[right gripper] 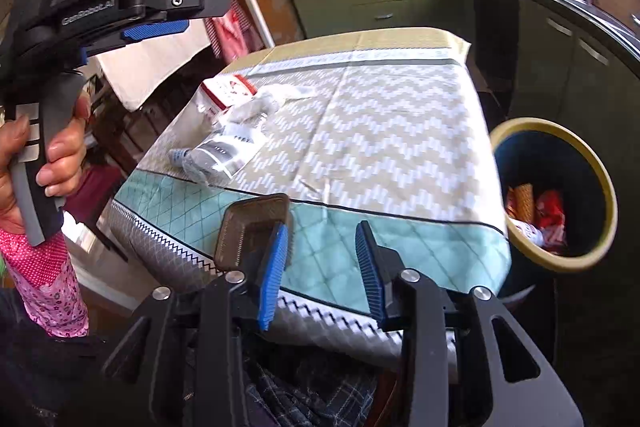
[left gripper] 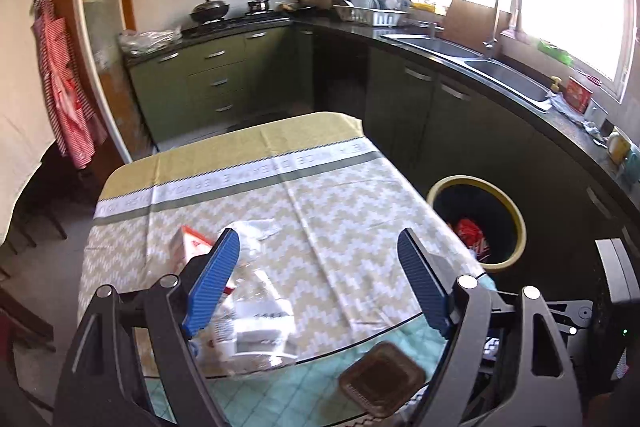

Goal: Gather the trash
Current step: 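Carry the supplement bottle over the bin and release it with left while right grasps the brown plastic tray, then grasp the red-and-white milk carton with left while right holds the brown tray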

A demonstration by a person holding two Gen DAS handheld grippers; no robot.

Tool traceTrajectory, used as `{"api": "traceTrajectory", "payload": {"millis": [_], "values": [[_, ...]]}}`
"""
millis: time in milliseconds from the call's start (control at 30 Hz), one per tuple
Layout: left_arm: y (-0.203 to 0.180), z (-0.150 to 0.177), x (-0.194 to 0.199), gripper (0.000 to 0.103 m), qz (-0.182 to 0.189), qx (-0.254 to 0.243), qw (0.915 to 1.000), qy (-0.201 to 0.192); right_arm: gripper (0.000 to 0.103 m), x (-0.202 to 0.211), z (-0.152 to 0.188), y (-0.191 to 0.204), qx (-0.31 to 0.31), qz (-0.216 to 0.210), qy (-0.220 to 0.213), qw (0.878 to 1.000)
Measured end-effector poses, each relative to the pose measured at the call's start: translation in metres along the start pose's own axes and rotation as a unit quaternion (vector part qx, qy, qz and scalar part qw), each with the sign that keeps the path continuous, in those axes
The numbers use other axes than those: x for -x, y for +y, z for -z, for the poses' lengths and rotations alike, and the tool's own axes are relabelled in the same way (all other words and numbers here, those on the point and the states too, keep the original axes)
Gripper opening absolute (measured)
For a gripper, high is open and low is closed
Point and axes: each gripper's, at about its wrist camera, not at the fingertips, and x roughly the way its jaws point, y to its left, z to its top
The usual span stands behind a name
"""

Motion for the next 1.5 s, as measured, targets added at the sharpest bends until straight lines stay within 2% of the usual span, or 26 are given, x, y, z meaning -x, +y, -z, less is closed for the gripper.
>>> {"api": "traceTrajectory", "payload": {"millis": [167, 233, 367, 400, 433, 633, 733, 833, 1000, 1133, 1200, 1267, 1367, 1500], "values": [[0.06, 0.021, 0.011, 0.077, -0.044, 0.038, 0.9983, 0.004, 0.028, -0.051, -0.012, 0.022, 0.027, 0.008, 0.057, 0.998], [0.083, 0.026, 0.012, 0.077, -0.057, 0.054, 0.9969, 0.008, 0.023, -0.064, -0.011, 0.025, 0.027, 0.017, 0.071, 0.997], [0.111, 0.031, 0.006, 0.078, -0.077, 0.083, 0.9935, 0.015, 0.021, -0.08, -0.009, 0.024, 0.025, 0.035, 0.086, 0.995], [0.115, 0.031, 0.003, 0.078, -0.078, 0.088, 0.9928, 0.018, 0.018, -0.081, -0.007, 0.024, 0.025, 0.035, 0.09, 0.995], [0.117, 0.031, 0.0, 0.08, -0.078, 0.092, 0.9925, 0.02, 0.008, -0.085, -0.006, 0.024, 0.027, 0.038, 0.093, 0.995], [0.126, 0.022, -0.033, 0.083, -0.074, 0.11, 0.9901, 0.045, 0.005, -0.078, -0.005, 0.01, 0.012, 0.049, 0.067, 0.996], [0.131, 0.021, -0.046, 0.085, -0.069, 0.136, 0.9866, 0.058, 0.005, -0.064, -0.005, -0.001, -0.007, 0.046, 0.048, 0.998], [0.137, 0.02, -0.059, 0.088, -0.08, 0.16, 0.9809, 0.075, 0.005, -0.055, -0.005, -0.009, -0.022, 0.037, 0.035, 0.998], [0.153, 0.021, -0.084, 0.088, -0.055, 0.207, 0.9701, 0.114, 0.005, -0.054, -0.005, -0.014, -0.031, 0.028, 0.032, 0.999], [0.162, 0.029, -0.101, 0.088, -0.038, 0.244, 0.9583, 0.143, 0.005, -0.055, -0.004, -0.015, -0.034, 0.02, 0.03, 0.999], [0.163, 0.03, -0.1, 0.088, -0.045, 0.249, 0.9577, 0.137, 0.005, -0.056, -0.004, -0.017, -0.036, 0.017, 0.027, 0.999], [0.167, 0.029, -0.099, 0.087, -0.036, 0.266, 0.9542, 0.133, 0.005, -0.056, -0.003, -0.019, -0.039, 0.016, 0.027, 0.999], [0.169, 0.028, -0.092, 0.081, -0.014, 0.282, 0.9508, 0.127, 0.005, -0.057, -0.001, -0.021, -0.043, 0.011, 0.027, 0.999], [0.163, 0.026, -0.08, 0.077, 0.003, 0.286, 0.9511, 0.117, 0.005, -0.054, 0.0, -0.023, -0.047, 0.006, 0.021, 0.999]]}}
